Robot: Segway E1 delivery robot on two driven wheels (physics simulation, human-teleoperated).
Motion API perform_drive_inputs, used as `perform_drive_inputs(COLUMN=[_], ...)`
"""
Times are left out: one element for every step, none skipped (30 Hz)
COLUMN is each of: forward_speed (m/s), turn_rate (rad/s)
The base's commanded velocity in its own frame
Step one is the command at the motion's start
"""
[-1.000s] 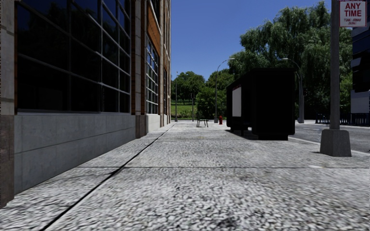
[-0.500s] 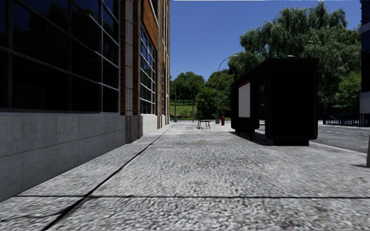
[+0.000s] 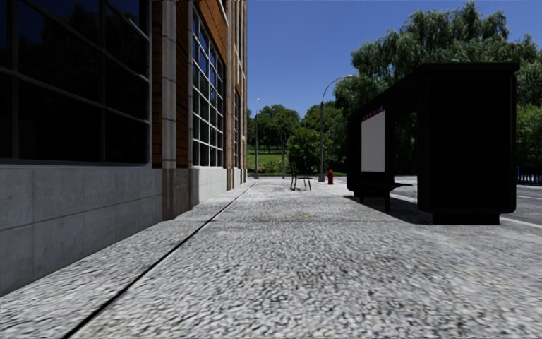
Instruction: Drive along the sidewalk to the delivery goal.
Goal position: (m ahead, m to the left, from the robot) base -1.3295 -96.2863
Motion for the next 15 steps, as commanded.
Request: perform_drive_inputs(forward_speed=[2.00, 2.00, 2.00, 2.00, 2.00, 2.00, 2.00, 2.00, 2.00, 2.00, 2.00, 2.00, 2.00, 2.00, 2.00], turn_rate=[0.00, 0.00, 0.00, 0.00, 0.00, 0.00, 0.00, 0.00, 0.00, 0.00, 0.00, 0.00, 0.00, 0.00, 0.00])
